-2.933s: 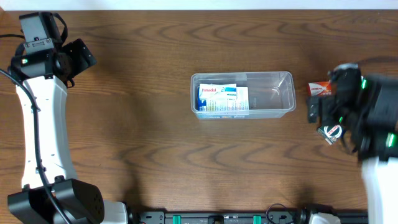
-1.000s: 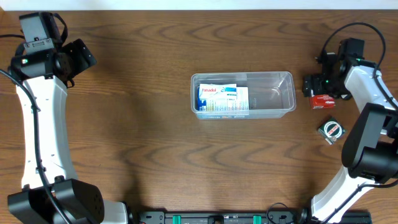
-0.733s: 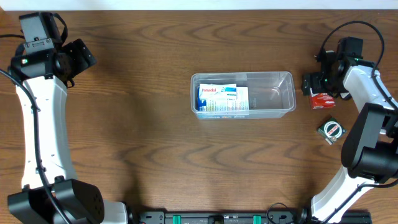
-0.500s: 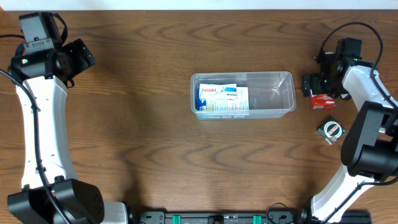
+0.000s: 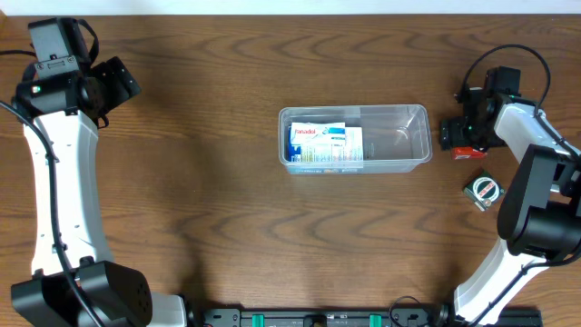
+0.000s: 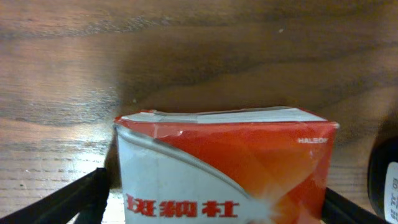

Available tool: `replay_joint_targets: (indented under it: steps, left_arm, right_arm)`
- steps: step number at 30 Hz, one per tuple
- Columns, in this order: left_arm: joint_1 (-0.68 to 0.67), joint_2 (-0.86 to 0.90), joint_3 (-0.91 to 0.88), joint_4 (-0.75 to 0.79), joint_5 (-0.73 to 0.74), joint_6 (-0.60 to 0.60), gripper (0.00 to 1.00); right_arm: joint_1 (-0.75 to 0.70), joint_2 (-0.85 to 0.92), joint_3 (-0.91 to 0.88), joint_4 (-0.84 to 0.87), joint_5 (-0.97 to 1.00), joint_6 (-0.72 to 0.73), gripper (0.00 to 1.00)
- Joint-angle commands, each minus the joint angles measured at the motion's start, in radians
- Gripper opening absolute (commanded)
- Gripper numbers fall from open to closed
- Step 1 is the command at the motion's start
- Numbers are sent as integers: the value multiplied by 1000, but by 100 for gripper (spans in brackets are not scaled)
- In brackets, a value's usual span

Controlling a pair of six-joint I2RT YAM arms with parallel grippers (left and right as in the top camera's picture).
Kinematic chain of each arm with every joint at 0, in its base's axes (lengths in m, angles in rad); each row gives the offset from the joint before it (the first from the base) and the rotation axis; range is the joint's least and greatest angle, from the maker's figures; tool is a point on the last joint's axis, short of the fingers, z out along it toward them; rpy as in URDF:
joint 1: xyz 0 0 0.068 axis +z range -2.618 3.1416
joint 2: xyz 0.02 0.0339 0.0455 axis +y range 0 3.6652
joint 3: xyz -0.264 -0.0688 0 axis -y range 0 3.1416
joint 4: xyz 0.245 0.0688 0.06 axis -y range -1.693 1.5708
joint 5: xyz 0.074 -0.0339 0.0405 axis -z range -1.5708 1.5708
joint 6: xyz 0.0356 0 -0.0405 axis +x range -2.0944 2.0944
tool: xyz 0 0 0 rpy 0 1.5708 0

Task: Pack container
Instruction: 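Grasp the red box's top edge with the right gripper and lift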

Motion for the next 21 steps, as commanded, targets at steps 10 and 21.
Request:
replay_joint_targets:
  steps: [10, 21]
  left_arm:
    - [3, 1, 4, -3, -16, 6, 98]
    - [3, 1, 4, -3, -16, 6, 98]
  right_arm:
    - [7, 21, -35, 6, 32, 7, 73]
    - [8, -11, -8, -19, 32, 22, 66]
